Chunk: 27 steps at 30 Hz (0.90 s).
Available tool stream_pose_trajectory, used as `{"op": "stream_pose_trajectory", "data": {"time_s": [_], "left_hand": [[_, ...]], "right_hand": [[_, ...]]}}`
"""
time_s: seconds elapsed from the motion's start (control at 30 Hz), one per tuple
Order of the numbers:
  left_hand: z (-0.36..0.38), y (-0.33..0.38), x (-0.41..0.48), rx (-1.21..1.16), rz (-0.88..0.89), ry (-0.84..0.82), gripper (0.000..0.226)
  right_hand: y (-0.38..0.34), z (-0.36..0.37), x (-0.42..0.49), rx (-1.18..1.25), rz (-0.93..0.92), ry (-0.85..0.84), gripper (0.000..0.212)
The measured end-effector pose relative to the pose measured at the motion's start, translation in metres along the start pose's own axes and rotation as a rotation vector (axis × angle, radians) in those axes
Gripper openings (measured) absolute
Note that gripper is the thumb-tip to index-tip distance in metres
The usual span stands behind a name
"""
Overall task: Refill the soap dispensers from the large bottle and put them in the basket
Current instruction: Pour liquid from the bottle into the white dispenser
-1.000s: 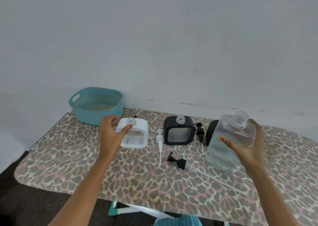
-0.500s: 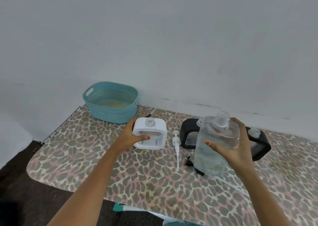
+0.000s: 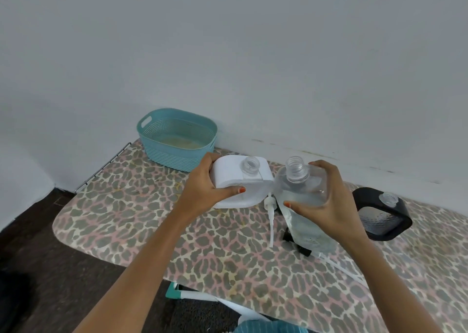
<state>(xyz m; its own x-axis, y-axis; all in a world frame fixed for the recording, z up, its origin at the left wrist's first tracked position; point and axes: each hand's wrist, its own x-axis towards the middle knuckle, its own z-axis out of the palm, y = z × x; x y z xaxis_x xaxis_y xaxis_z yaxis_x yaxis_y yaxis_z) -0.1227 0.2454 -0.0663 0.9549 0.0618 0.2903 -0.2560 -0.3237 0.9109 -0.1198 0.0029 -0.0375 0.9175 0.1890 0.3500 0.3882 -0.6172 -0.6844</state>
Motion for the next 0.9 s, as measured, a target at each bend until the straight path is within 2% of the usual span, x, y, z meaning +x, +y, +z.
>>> {"op": "stream_pose_trajectory", "data": {"time_s": [0.2, 0.47, 0.6, 0.73, 0.9], "left_hand": [[0.009, -0.004, -0.015, 0.031, -0.028, -0.028, 0.056], [0.018, -0.002, -0.021, 0.030, -0.020, -0.062, 0.051], [0.014, 0.003, -0.019, -0.051, -0.047, -0.108, 0.052], [0.013, 0.007, -0.017, -0.172, -0.069, -0.158, 0.063], [0.018, 0.012, -0.014, -0.231, -0.067, -0.224, 0.049]], "right_hand": [[-0.005, -0.012, 0.002, -0.133, -0.034, -0.107, 0.079], [-0.006, -0.023, 0.000, -0.270, -0.071, -0.236, 0.078], [-0.006, -0.030, 0.001, -0.334, -0.062, -0.262, 0.079], [-0.007, -0.037, 0.002, -0.409, -0.083, -0.294, 0.081], [-0.007, -0.045, 0.004, -0.497, -0.091, -0.329, 0.079]]}}
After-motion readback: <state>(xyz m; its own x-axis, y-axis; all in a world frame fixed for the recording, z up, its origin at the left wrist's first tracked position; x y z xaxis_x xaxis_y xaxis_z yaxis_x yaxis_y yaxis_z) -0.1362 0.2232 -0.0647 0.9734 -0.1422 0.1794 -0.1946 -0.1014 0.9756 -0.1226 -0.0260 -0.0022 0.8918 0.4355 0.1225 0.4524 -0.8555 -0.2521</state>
